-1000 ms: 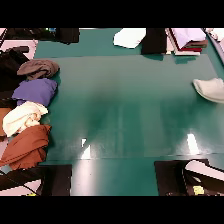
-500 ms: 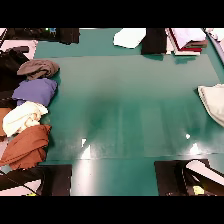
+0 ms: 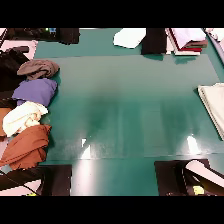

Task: Fold the shirts.

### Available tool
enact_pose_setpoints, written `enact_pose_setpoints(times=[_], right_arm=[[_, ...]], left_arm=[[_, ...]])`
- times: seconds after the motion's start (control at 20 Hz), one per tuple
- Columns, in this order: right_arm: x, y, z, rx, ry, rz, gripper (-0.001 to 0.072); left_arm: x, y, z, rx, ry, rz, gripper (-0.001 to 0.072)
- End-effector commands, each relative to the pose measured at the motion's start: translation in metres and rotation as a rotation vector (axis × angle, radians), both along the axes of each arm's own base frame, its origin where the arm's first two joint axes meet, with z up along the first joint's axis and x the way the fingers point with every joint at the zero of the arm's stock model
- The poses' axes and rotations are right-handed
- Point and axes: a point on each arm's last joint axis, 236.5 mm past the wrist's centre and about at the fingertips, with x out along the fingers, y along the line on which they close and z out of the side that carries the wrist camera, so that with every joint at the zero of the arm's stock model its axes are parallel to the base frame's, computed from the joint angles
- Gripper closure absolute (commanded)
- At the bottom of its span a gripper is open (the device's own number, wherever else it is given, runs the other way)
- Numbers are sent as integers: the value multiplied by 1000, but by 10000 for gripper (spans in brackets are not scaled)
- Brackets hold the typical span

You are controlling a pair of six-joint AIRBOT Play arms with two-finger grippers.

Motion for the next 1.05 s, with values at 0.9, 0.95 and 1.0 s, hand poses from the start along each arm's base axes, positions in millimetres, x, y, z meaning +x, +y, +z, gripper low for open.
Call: enact_pose_setpoints(times=[0.9,0.95,1.0], right_arm=[[92,413,41,-75,-139,1057,691],[92,412,41,-74,-137,1055,691],[92,412,40,-73,-134,1057,691]], left_arm=[[6,-1,11,-28,-47,9,683],[7,-2,14,-34,-58,11,683],[8,-2,16,-37,-64,13,683]])
